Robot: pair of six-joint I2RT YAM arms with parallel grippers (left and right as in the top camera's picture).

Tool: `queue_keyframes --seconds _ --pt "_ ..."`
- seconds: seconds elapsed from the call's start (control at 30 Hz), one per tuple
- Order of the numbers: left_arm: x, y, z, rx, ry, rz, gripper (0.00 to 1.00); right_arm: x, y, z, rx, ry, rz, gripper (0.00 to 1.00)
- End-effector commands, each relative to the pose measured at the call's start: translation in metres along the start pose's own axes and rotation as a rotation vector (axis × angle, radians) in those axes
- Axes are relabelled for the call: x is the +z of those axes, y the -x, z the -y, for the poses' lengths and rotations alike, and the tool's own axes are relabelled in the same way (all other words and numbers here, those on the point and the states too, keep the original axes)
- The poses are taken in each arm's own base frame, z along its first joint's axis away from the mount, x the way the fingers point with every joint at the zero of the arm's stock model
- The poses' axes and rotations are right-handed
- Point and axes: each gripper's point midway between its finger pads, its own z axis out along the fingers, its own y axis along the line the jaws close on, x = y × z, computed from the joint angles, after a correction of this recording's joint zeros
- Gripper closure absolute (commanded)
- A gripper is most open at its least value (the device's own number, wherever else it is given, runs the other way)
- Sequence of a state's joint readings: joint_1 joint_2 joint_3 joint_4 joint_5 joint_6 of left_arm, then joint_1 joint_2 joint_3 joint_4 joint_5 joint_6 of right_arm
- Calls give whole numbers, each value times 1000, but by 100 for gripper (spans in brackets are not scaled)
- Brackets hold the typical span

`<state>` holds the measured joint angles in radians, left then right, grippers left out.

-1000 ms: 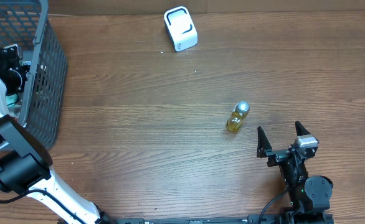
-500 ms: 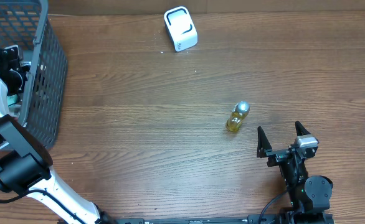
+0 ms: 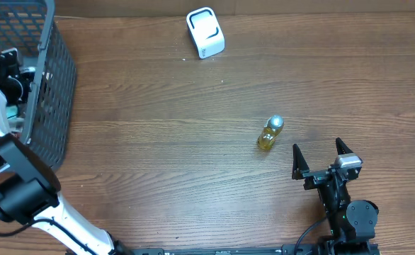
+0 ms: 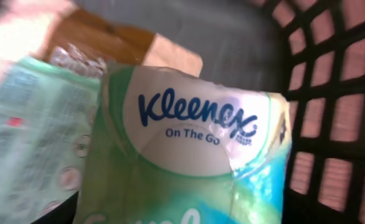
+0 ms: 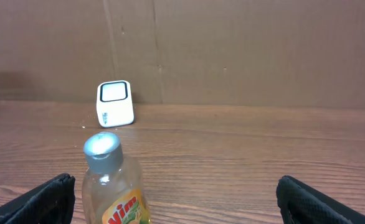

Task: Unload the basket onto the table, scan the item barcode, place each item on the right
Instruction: 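Grasp the green Kleenex tissue pack in the basket with the left gripper, then lift the Kleenex pack out and carry it beside the Wim bottle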

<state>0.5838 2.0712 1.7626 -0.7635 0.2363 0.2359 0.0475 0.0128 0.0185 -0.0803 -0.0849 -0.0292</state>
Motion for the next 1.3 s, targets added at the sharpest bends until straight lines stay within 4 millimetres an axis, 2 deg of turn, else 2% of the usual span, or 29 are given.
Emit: queue_keyframes --seconds 0.0,0.17,0.33,0.47,0.6,0.7,0.8,0.9,1.1,1.27 --pt "-95 66 9 22 53 248 65 0 -2 2 -4 -12 2 0" --pt "-157 84 20 -7 67 372 65 0 -2 2 -4 -12 2 0" --pt "-212 90 37 -34 46 476 65 0 -2 2 -4 -12 1 0" --pt "-253 85 59 -38 -17 530 65 0 -2 3 -4 -13 1 0" --pt "-278 70 81 -47 -77 529 66 0 -2 3 -4 -13 2 0" --pt "-284 49 100 -64 -111 470 66 0 -2 3 -4 -13 1 0" --pt "-281 24 126 -66 -161 372 67 0 -2 2 -4 -12 2 0" --pt "-271 0 161 -24 -224 255 68 0 -2 3 -4 -13 2 0" --pt "-255 -34 230 128 -303 110 69 0 -2 2 -4 -12 2 0" --pt "-232 -64 294 241 -353 1 67 0 -2 3 -4 -13 1 0"
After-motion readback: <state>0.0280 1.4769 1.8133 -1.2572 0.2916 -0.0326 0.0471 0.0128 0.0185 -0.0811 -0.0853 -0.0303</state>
